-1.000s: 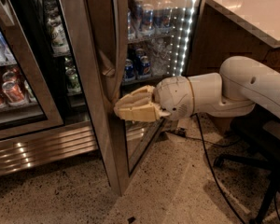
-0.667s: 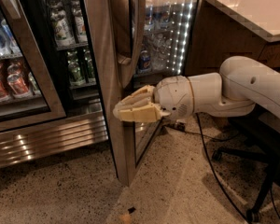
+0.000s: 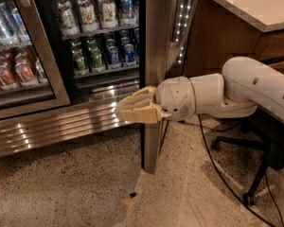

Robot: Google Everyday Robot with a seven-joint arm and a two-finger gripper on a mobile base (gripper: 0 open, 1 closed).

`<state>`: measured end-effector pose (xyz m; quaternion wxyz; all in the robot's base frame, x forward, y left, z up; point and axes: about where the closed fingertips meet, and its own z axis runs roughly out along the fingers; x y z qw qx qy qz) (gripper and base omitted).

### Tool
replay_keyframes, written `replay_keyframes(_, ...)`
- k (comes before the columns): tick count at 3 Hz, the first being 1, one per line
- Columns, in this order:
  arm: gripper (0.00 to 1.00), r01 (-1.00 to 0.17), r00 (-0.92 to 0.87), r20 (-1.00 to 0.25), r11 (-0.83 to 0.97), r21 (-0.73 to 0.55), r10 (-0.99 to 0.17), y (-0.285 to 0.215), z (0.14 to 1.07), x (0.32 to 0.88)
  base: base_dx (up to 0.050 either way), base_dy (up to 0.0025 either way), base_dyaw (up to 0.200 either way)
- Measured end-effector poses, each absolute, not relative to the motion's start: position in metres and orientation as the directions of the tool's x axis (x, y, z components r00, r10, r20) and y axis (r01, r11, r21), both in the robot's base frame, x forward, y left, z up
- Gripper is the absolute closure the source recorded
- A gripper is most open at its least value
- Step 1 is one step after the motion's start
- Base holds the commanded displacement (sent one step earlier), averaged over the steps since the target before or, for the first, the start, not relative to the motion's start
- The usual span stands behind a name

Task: Open right fridge door

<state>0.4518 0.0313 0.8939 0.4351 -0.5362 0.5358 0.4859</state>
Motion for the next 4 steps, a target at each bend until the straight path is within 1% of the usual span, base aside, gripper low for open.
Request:
replay_keyframes(2,1.0,-0.997,-0.046,-0.987,-0.047,0.054,-0.152,0.0313,0.8939,0.4518,-0.05,0.00016,-0.001)
replay_keyframes(3,1.0,-0.997,-0.046,-0.987,-0.047,0.054,-0.152,0.0313,0.8939,0.4518,0.0,0.0,0.0)
replay_keyframes(4,0.82,-0.997,-0.046,-0.987,-0.047,0.054,-0.152,0.0313,0.8939,0.4518,0.0,0.0,0.0)
